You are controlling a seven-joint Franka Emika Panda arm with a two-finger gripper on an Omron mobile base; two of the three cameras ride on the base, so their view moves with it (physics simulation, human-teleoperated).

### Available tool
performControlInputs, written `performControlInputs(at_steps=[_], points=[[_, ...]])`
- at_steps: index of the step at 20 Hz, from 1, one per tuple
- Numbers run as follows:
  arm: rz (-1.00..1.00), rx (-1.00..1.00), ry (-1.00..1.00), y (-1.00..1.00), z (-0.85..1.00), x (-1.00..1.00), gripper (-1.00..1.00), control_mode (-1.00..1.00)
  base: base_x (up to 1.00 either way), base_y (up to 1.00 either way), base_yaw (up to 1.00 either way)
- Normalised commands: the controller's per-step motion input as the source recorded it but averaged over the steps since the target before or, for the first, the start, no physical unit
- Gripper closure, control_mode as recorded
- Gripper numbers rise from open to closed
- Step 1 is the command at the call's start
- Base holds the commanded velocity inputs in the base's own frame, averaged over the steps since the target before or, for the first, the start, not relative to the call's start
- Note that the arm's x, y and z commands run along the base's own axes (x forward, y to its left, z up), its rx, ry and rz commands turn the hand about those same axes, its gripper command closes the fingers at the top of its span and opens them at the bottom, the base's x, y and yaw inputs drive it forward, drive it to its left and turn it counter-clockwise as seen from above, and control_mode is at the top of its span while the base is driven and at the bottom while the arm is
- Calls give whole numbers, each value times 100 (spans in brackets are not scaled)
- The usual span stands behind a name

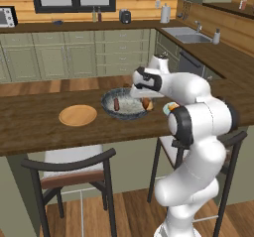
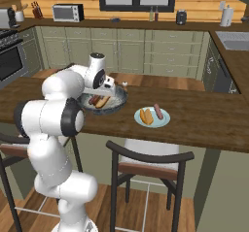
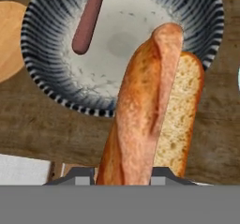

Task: Place one bun and one sausage from the bowl on each plate.

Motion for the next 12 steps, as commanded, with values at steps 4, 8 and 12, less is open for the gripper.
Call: performControlInputs(at_steps=[4, 8, 12], points=[[1, 0, 0, -2, 31, -59, 100, -100, 0, 0, 0], [0, -4, 0, 0, 20, -20, 100, -100, 0, 0, 0], [0, -4, 0, -40, 21, -15, 100, -100, 0, 0, 0]])
